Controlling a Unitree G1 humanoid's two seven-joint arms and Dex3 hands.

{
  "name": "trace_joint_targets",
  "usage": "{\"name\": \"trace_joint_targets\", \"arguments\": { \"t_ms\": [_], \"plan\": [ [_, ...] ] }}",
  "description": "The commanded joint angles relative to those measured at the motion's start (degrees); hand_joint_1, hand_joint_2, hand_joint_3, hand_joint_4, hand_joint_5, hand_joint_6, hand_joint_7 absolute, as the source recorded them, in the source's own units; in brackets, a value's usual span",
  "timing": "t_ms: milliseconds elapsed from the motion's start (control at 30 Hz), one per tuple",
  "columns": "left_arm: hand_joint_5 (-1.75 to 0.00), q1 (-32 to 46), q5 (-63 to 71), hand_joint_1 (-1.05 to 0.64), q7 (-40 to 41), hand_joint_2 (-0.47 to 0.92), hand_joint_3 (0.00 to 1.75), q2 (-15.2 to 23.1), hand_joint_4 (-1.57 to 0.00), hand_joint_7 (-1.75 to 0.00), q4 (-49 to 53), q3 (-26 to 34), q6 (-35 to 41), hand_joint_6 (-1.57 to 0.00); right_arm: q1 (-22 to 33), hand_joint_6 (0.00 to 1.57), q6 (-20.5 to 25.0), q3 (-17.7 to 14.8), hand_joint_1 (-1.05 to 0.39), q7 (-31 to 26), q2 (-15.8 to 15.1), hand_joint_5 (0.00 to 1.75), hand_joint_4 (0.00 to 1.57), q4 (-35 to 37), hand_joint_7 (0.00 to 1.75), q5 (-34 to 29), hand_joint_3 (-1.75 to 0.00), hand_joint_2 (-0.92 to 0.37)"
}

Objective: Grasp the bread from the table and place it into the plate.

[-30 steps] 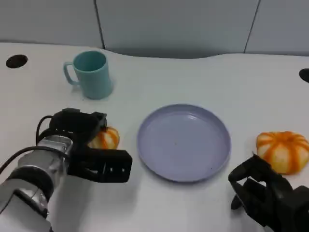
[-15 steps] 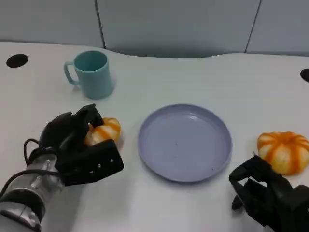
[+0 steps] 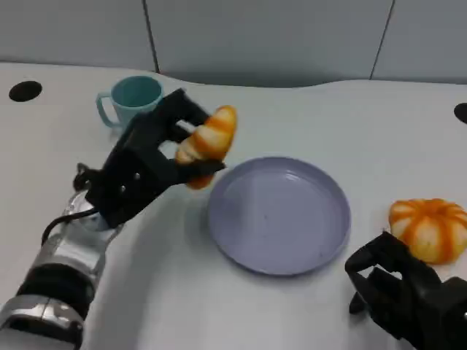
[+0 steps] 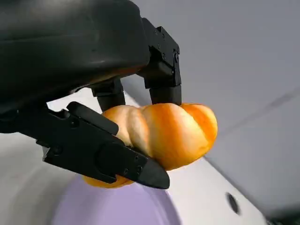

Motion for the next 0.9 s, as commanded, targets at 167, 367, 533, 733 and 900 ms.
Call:
{"name": "trace_joint_targets", "arguments": {
  "t_ms": [167, 367, 533, 733, 900],
  "plan": [
    [-1.75, -6.6, 6.9, -0.11, -1.4, 0.86, 0.05, -4.4, -0.87, -1.75, -2.3, -6.0, -0.2, -0.67, -1.3, 0.38, -1.9, -0.1, -0.30, -0.4, -1.4, 1.75, 0.58, 2.2, 1.75, -1.2, -0.30, -0.92],
    [-1.75, -10.0, 15.1, -0.13, 3.2, 0.87, 0.06, -6.7, -0.92, -1.75, 3.2, -12.0, -0.7, -0.67, -1.0, 0.37, -2.9, 0.0, -0.29, 0.5, -0.9, 1.75, 0.58, 2.5, 1.75, 0.1, -0.32, -0.92],
    [-1.75, -12.1, 20.4, -0.16, 8.4, 0.85, 0.06, -7.8, -0.93, -1.75, 8.0, -15.8, 0.1, -0.67, -0.8, 0.37, -2.4, 0.7, -0.30, -0.1, -0.8, 1.75, 0.62, 1.7, 1.75, -1.1, -0.32, -0.92],
    [-1.64, -14.8, 29.6, -0.40, 15.0, 0.88, 0.05, -7.2, -0.63, -1.55, 11.4, -22.9, 4.4, -0.48, -0.3, 0.37, -2.6, 1.0, -0.29, 0.1, -0.1, 1.75, 0.58, 1.5, 1.75, -0.3, -0.32, -0.92],
    [-1.10, -16.8, 34.8, -0.55, 15.2, 0.92, 0.05, -6.5, -0.29, -0.85, 12.3, -27.7, 7.7, -0.36, -0.2, 0.36, -2.6, 1.0, -0.28, 0.2, 0.1, 1.75, 0.59, 1.4, 1.75, 0.2, -0.32, -0.92]
  ]
}}
